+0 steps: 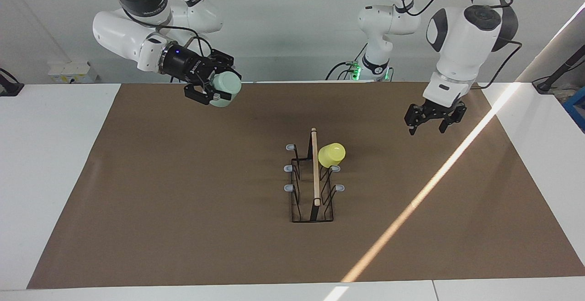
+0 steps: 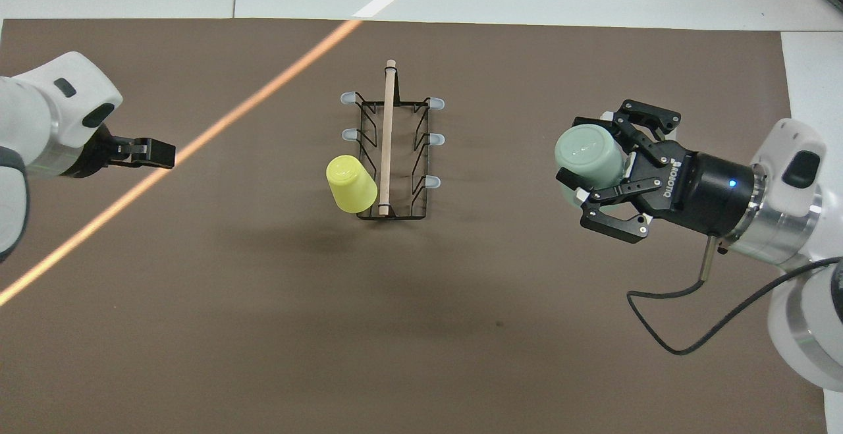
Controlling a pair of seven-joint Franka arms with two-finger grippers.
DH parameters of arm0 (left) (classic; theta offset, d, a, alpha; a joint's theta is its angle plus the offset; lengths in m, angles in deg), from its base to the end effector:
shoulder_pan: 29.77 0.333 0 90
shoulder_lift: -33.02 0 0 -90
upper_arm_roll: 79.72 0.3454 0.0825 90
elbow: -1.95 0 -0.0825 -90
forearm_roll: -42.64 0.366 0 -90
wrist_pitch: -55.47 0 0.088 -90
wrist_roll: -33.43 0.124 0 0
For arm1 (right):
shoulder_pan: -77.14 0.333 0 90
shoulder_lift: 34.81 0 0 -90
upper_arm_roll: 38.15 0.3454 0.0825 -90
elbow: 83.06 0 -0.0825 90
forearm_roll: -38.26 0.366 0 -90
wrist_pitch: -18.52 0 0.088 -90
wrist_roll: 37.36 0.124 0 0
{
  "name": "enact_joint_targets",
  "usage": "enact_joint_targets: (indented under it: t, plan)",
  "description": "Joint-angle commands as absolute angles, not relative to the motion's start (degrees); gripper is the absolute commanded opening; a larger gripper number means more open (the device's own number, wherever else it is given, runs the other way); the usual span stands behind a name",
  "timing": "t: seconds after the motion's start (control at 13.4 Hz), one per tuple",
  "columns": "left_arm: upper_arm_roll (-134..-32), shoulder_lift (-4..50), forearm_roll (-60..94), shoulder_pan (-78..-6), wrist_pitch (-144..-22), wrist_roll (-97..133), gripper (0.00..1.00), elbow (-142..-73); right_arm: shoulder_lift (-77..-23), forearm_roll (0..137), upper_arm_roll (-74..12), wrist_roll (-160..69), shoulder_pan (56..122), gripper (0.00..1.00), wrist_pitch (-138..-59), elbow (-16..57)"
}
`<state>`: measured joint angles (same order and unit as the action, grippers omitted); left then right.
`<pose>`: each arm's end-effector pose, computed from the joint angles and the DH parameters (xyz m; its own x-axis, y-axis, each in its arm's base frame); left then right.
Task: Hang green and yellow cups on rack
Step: 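Carry the green cup with the right gripper onto a rack peg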
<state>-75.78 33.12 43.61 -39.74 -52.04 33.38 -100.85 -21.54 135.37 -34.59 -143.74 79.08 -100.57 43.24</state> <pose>0.5523 -0.0567 0.5624 0.9905 -0.1089 0.0838 -0.1079 -0.9940 -0.0163 0.4910 0.1153 0.5735 0.1491 0.0456 0.9878 0.9016 -0.4164 -0.1168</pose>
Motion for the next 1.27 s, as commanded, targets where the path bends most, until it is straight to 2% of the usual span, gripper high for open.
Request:
enact_joint_targets:
  t: [0.0, 0.15, 0.22, 0.45, 0.52, 0.9, 1.2]
  plan:
    - [-75.9, 32.1, 42.1, -37.7, -44.2, 39.9, 0.93, -94.6, -21.6, 147.2, -34.3, -150.8, 80.9, 0.00, -100.4, 46.4]
    - [-74.9, 32.7, 42.0, -37.3, -41.7, 43.4, 0.93, -93.9, -27.3, 163.3, -34.3, -162.8, 85.7, 0.00, -99.3, 46.5]
    - [-72.8, 33.0, 42.0, -37.5, -40.8, 45.5, 0.93, -93.9, -29.0, 166.2, -34.3, -165.4, 87.1, 0.00, -99.4, 46.4]
    - [-70.4, 34.3, 41.6, -37.2, -39.7, 50.6, 0.94, -94.7, -33.6, 167.5, -34.3, -173.0, 87.9, 0.00, -99.2, 46.0]
    - [-70.4, 34.5, 41.6, -37.2, -39.2, 50.6, 0.98, -95.2, -34.9, 168.3, -34.2, -175.4, 88.0, 0.00, -98.4, 46.0]
    - [-70.2, 35.4, 41.6, -36.4, -39.9, 50.6, 1.00, -96.8, -39.1, 182.4, -34.2, -184.8, 96.1, 0.00, -98.9, 46.8]
    - [-70.2, 35.5, 41.9, -36.2, -39.5, 50.2, 1.00, -96.9, -46.2, 188.0, -34.3, -191.6, 98.4, 0.00, -93.6, 46.2]
